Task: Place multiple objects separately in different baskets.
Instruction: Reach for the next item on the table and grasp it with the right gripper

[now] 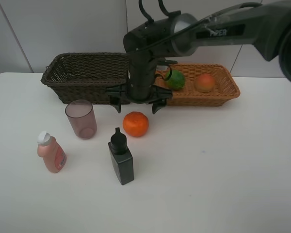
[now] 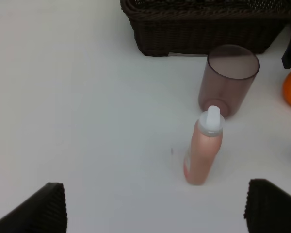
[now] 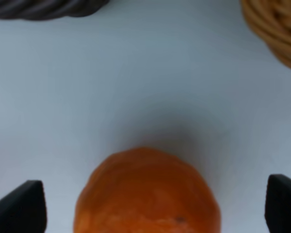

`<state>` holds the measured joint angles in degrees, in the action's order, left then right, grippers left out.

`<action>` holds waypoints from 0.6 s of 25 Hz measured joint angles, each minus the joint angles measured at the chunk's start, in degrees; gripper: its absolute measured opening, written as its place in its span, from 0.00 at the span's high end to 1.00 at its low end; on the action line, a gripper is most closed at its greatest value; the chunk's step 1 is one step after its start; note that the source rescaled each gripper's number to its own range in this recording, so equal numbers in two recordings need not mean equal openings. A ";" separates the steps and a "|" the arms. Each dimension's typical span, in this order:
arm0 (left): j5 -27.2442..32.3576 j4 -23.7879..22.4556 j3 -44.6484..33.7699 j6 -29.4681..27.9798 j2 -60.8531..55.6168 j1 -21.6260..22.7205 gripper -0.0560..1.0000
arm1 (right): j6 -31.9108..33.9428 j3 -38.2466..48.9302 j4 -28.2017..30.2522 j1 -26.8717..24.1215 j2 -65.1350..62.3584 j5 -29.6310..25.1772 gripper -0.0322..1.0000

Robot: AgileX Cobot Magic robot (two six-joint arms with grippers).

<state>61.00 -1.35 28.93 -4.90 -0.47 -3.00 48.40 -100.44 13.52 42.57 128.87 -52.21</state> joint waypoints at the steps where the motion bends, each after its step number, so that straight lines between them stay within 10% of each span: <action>1: 0.00 0.00 0.00 0.00 0.00 0.00 0.04 | 0.00 0.00 0.00 0.00 0.00 0.37 0.05; 15: 0.00 0.00 0.00 0.00 0.00 0.00 0.04 | 0.00 0.00 0.20 0.00 1.82 0.69 0.05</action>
<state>61.00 -1.35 28.93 -4.90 -0.47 -3.00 48.40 -100.44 13.72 42.57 130.69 -51.52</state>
